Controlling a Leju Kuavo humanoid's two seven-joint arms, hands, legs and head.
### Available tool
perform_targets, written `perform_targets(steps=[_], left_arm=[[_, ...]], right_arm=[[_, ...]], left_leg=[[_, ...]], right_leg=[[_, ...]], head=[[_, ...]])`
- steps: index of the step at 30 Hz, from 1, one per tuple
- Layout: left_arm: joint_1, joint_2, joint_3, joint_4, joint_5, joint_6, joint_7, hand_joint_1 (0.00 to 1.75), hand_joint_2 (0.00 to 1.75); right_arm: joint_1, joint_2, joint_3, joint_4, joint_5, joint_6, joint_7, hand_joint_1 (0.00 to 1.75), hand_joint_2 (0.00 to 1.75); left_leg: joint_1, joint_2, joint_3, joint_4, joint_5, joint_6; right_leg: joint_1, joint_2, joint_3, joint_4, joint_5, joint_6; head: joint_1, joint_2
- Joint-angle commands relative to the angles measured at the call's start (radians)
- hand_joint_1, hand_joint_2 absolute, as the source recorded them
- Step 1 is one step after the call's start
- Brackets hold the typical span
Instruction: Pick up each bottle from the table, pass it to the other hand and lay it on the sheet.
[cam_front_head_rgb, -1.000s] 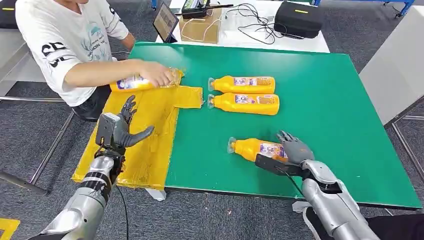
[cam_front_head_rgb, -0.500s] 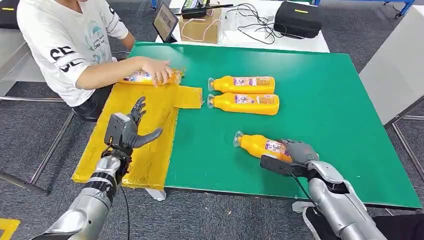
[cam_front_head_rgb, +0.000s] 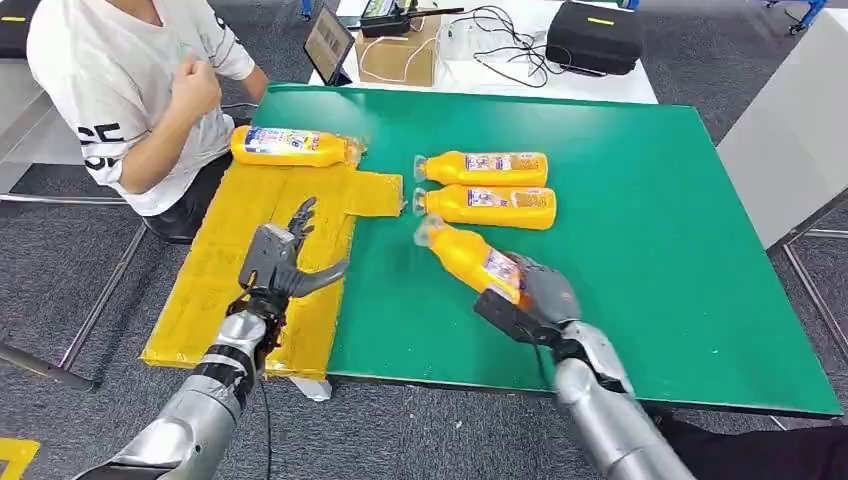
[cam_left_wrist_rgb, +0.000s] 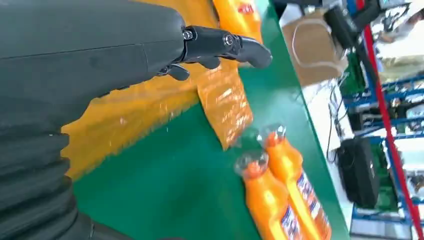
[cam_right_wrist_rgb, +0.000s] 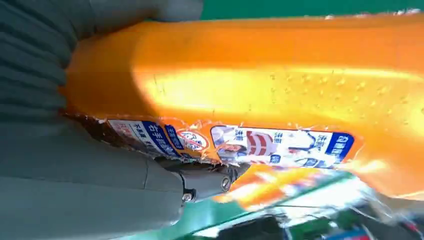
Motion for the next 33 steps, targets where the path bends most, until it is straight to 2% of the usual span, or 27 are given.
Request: perform_targets(steps=[1,3,11,21,33], left_arm=[[-0.062,-0.056,-0.082,0.121,0.064,-0.08,0.037,0.0,1.75],[-0.061,-0.059,-0.086,0.12,0.064,-0.079,0.037,0.0,1.75],[-0.045,-0.088,-0.129,0.055,0.257,-0.278,0.093,0.0,1.75],[0.027,-0.096,-0.19,-0.141,0.4,-0.269,0.128,0.0,1.75],[0.002,-0.066,-0.233,-0.085,0.422,-0.266,0.141,0.0,1.75]], right_arm=[[-0.099,0.225,-0.09,0.132,-0.142,-0.056,-0.102,1.75,1.75],[-0.101,0.228,-0.088,0.133,-0.143,-0.057,-0.103,1.75,1.75],[-0.159,0.286,-0.008,0.252,-0.18,-0.041,-0.132,1.75,1.75],[-0.129,0.291,0.065,0.284,-0.172,-0.011,-0.126,1.75,1.75],[-0.151,0.308,0.12,0.298,-0.135,0.013,-0.108,1.75,1.75]], left_leg=[[0.001,0.002,0.002,0.002,-0.003,-0.001],[0.0,0.002,0.0,0.0,-0.001,-0.001],[0.0,0.001,0.0,0.001,-0.001,-0.001],[0.0,0.001,0.001,0.0,-0.002,-0.001],[0.0,0.001,0.0,0.0,-0.001,-0.001]], right_leg=[[0.001,0.002,0.002,0.002,-0.002,-0.002],[0.0,0.002,0.001,0.0,0.0,-0.001],[0.0,0.001,0.001,0.0,-0.001,-0.001],[0.0,0.001,0.002,0.0,-0.001,-0.001],[0.0,0.001,0.002,0.0,-0.001,-0.001]], head=[[0.0,0.0],[0.0,0.0],[0.0,0.0],[0.0,0.0],[0.0,0.0]])
